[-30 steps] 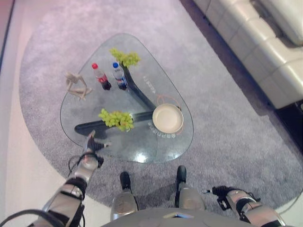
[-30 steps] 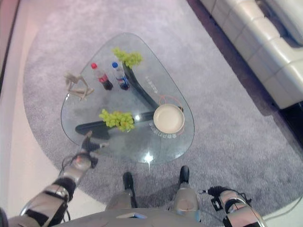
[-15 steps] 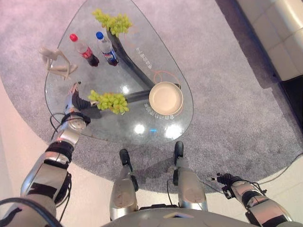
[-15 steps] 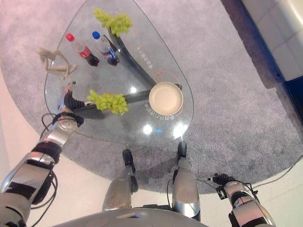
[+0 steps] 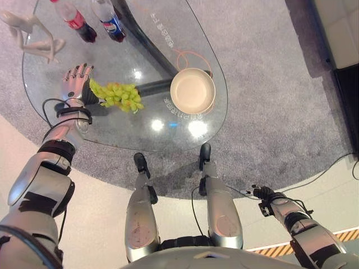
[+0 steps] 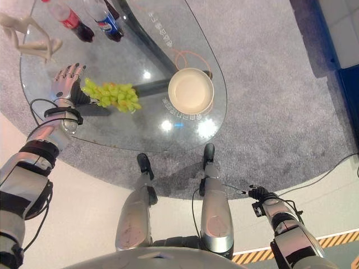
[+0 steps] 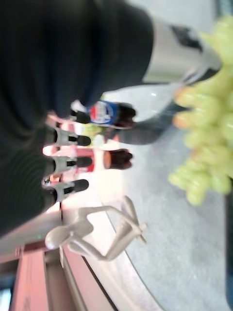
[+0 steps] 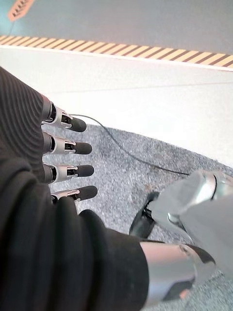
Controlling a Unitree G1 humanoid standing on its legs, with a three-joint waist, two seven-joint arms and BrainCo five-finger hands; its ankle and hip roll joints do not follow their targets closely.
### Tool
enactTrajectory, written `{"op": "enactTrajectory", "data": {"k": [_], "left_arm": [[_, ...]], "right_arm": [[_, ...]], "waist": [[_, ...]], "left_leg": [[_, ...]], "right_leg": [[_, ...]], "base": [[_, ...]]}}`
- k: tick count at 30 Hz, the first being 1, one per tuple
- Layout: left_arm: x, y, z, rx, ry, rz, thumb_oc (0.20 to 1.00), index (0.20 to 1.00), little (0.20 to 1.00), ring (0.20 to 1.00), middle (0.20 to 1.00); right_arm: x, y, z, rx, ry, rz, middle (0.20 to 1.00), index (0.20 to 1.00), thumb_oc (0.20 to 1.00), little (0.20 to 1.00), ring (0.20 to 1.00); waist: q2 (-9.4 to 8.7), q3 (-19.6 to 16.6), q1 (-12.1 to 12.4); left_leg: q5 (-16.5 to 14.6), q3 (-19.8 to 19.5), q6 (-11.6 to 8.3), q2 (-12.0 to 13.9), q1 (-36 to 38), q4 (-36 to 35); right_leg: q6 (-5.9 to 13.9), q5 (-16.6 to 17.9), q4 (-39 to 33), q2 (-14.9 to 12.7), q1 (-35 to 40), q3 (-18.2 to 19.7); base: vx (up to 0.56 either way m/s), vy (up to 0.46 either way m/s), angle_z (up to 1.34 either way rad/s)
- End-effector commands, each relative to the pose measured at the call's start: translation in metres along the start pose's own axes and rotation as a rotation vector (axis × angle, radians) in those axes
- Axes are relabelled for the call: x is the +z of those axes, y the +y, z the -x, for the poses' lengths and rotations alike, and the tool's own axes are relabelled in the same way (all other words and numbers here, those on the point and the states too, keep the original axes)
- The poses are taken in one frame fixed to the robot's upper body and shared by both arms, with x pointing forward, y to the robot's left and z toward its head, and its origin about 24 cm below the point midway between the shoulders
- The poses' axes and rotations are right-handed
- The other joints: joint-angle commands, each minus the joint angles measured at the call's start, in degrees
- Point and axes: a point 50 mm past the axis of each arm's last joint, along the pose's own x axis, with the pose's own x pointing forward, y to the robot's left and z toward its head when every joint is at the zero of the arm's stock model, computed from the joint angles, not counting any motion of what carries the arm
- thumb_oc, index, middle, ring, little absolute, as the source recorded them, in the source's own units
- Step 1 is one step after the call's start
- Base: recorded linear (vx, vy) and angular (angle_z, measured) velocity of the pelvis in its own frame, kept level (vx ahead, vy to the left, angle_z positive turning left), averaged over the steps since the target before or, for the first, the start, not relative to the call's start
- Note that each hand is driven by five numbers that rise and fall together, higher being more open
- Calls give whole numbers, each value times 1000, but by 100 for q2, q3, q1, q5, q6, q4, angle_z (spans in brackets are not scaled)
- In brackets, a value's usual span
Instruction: Pick up fruits into the plate
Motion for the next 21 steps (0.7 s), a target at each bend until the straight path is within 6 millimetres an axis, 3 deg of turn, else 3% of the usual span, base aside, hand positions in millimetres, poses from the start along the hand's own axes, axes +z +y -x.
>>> {"op": "enactTrajectory", "data": {"k": [1,12,17,21], "left_arm": [[-24,23,-7,91,41,-130,1000,1000,1000,1000,1000],[-17,5,0,33,11,-226,1000,1000,1000,1000,1000],[-27,12,0,106,78,-227,1000,1000,1000,1000,1000],[-35,26,-2,259,154,-219,1000,1000,1000,1000,1000]], "right_arm": [[-10,-12,2,-46,29,-4,1000,1000,1000,1000,1000],[-6,-14,3,-65,-10,-54,1000,1000,1000,1000,1000],[-15,-11,4,-52,-9,-52,1000,1000,1000,1000,1000],[-23,-5,4,-28,5,-46,1000,1000,1000,1000,1000]], "waist": [[-212,-61,-52],[-264,-61,-209],[-340,-61,-282],[-398,-61,-328]], "left_leg": [[-883,216,226,-393,-844,1273],[-1044,318,255,-395,-1506,1688],[-1079,331,252,-391,-1673,1776],[-1126,316,247,-372,-1829,1919]], "right_leg": [[-127,-654,1043,208,-696,83],[-109,-578,1246,192,-1382,144],[-100,-505,1211,212,-1532,179],[-116,-488,1259,222,-1670,198]], "base": [[-34,20,-3],[-1,16,1],[2,3,-1],[7,0,-2]]}}
